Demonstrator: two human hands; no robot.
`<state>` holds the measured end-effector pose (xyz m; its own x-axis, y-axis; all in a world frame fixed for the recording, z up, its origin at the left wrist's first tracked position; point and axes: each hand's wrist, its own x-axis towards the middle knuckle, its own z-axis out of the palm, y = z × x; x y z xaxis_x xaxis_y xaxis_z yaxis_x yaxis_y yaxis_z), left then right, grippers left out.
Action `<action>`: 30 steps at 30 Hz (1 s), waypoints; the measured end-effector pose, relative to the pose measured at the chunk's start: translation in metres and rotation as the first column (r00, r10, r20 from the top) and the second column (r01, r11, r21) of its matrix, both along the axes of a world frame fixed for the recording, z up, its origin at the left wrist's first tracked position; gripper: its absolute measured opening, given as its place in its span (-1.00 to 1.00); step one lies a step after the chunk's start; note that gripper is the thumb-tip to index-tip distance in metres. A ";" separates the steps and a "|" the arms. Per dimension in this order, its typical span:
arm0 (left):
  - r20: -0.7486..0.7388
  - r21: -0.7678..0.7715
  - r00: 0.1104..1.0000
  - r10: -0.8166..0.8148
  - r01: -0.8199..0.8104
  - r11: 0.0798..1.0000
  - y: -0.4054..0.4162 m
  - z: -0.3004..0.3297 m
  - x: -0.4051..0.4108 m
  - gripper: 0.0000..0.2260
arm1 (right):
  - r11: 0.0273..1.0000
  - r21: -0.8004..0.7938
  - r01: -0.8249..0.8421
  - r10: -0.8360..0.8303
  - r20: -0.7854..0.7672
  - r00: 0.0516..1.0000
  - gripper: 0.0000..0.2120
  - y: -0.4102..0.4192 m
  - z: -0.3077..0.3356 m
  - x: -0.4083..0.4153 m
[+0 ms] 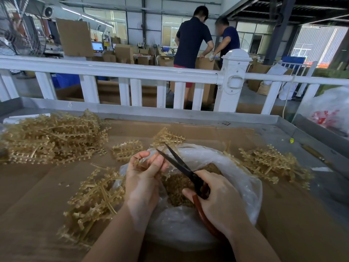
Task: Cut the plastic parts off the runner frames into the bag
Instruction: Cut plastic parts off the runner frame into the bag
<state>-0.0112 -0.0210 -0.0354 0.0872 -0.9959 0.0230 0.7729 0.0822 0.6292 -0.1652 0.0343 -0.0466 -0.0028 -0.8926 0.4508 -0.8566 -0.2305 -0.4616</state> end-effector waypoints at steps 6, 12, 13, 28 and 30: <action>-0.070 0.068 0.997 -0.029 0.034 0.997 -0.001 0.002 0.002 -0.74 | 1.000 0.015 -0.015 0.015 0.001 1.000 -0.68 0.000 0.001 -0.002; -0.122 0.144 0.992 -0.027 0.044 0.989 -0.003 0.004 0.002 -0.79 | 0.999 0.025 -0.026 0.026 -0.006 1.000 -0.68 0.001 0.000 -0.001; -0.127 0.147 0.992 -0.027 0.045 0.988 -0.003 0.005 0.002 -0.79 | 0.999 0.024 -0.027 0.027 -0.009 1.000 -0.68 0.001 0.000 -0.001; 0.024 0.085 1.000 -0.011 0.009 0.996 -0.001 0.000 0.002 -0.77 | 0.999 0.000 -0.032 0.032 -0.056 0.998 -0.71 0.000 0.001 -0.001; 0.016 0.079 1.000 -0.014 0.012 0.997 -0.001 -0.001 0.002 -0.76 | 1.000 -0.012 -0.023 0.022 -0.082 0.996 -0.73 0.001 0.001 -0.001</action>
